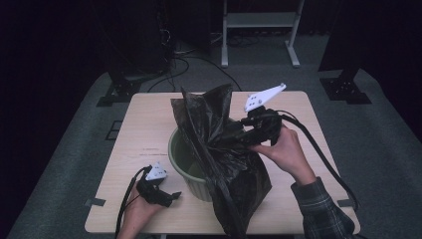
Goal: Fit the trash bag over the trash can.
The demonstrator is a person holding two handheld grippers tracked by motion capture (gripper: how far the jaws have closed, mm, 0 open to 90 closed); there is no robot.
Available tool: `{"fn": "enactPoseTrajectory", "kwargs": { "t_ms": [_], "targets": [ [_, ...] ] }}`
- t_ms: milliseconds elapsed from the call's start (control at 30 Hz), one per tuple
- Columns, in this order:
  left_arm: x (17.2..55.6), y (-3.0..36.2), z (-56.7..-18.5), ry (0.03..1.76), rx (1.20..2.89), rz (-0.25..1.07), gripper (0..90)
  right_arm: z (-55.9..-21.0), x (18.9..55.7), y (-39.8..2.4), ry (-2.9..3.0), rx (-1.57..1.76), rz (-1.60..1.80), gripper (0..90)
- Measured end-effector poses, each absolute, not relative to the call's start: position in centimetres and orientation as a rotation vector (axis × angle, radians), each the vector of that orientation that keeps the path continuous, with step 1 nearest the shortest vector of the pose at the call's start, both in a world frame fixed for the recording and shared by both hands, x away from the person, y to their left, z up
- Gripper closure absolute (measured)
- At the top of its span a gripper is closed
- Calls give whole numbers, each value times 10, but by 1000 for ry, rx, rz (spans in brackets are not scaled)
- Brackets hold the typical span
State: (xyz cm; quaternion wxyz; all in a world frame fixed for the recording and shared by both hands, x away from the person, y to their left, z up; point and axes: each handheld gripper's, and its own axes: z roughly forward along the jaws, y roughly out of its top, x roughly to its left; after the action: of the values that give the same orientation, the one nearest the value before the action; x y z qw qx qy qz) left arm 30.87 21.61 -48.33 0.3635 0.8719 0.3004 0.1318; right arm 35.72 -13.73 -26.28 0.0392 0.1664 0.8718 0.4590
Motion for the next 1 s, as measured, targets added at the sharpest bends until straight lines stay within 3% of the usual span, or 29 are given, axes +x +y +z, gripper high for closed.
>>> {"fn": "enactPoseTrajectory", "kwargs": {
  "t_ms": [367,600,667,833,900,1000],
  "targets": [
    [309,216,-483,773,2244,339,0,-256,406,-158,2520,732,1498,299],
    [309,216,-483,773,2244,339,0,-252,427,-149,2502,794,1520,253],
    [309,216,-483,774,2244,339,0,-253,435,-145,2510,808,1510,311],
    [309,216,-483,773,2244,339,0,-259,442,-137,2584,749,1503,796],
    [309,216,-483,773,2244,339,0,-263,436,-131,2623,674,1463,863],
    [309,216,-483,773,2244,339,0,-268,428,-121,2681,625,1405,877]
  ]
}}
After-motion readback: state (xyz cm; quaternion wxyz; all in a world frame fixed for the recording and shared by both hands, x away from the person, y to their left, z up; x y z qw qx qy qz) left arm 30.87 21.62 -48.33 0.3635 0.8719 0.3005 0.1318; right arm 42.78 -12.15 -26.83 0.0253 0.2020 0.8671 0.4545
